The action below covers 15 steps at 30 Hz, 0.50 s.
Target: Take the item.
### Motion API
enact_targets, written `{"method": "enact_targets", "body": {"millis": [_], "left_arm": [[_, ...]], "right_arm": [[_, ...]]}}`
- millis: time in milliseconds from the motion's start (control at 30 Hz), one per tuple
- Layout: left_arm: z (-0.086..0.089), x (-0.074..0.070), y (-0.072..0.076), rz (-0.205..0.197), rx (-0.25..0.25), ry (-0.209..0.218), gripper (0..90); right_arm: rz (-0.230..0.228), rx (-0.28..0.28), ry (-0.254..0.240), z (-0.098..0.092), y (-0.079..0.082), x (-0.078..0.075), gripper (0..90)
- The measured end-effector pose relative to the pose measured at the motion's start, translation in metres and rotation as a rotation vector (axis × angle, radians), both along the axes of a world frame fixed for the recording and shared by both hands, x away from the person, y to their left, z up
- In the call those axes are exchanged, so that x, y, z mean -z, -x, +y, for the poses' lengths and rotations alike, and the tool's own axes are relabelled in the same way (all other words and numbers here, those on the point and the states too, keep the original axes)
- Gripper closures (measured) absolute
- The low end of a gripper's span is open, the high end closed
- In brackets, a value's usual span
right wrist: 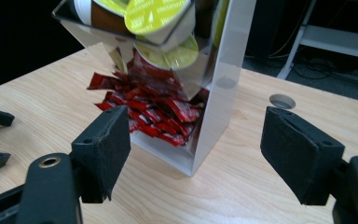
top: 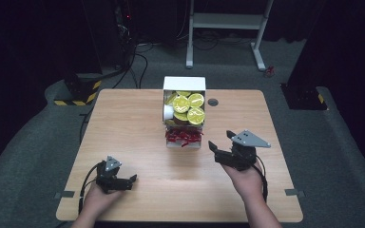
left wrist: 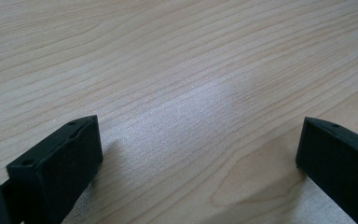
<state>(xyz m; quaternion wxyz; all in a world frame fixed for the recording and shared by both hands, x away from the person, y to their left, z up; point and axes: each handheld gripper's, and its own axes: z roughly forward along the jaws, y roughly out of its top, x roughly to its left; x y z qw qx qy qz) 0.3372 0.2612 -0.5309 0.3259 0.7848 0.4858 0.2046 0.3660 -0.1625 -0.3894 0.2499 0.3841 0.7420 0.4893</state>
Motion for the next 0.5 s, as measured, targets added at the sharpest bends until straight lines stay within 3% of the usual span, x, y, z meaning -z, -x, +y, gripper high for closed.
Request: {"method": "enact_targets", "body": {"millis": [500], "left_arm": [[0.0,0.0,-0.001,0.0,0.008,-0.005,0.6]], "right_arm": [[-0.046,-0.026,-0.01,0.017,-0.006,-0.02,25.7]]}}
